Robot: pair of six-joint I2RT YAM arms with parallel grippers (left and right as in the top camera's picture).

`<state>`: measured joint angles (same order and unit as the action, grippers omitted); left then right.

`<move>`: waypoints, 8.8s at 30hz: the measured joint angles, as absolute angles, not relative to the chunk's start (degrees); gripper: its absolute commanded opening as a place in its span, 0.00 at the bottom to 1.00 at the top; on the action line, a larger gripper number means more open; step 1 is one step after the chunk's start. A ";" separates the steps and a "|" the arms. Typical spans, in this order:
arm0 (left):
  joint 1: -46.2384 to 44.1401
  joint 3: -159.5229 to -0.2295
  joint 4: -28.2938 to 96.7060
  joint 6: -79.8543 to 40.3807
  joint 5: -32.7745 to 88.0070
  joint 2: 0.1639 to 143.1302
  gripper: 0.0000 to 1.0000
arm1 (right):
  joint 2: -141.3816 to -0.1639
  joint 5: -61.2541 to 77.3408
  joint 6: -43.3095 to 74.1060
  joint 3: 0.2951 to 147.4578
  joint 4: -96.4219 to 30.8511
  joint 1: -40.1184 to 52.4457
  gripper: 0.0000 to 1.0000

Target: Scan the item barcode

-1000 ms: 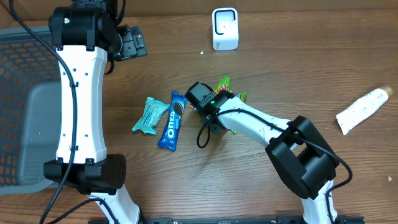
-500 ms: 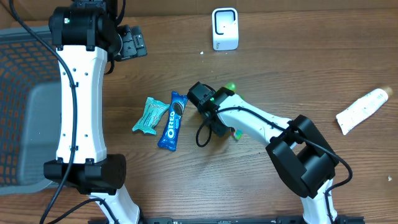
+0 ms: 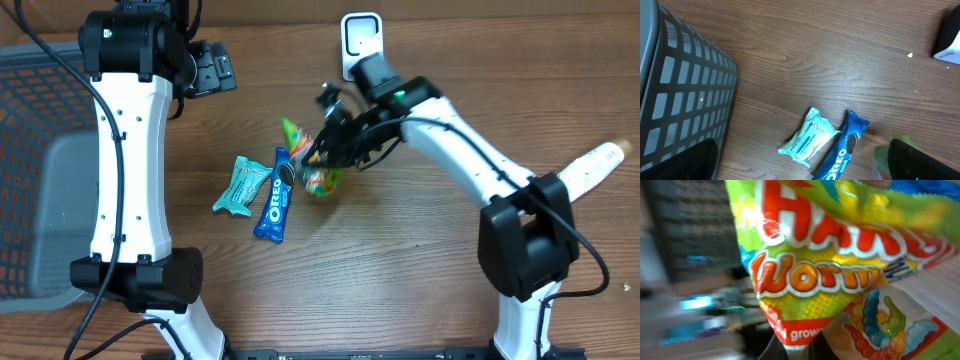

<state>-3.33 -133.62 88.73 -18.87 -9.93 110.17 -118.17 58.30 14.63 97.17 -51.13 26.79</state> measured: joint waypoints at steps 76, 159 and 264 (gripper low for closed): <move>-3.33 -133.62 88.73 -18.87 -9.93 110.17 1.00 | -118.56 15.88 15.59 85.91 -55.27 25.34 0.80; -3.33 -133.62 88.73 -18.87 -9.93 110.17 1.00 | -126.41 12.25 18.26 98.41 -63.40 22.59 0.40; -3.33 -133.62 88.73 -18.87 -9.93 110.17 1.00 | -121.32 17.41 -1.52 86.89 -56.23 19.97 0.04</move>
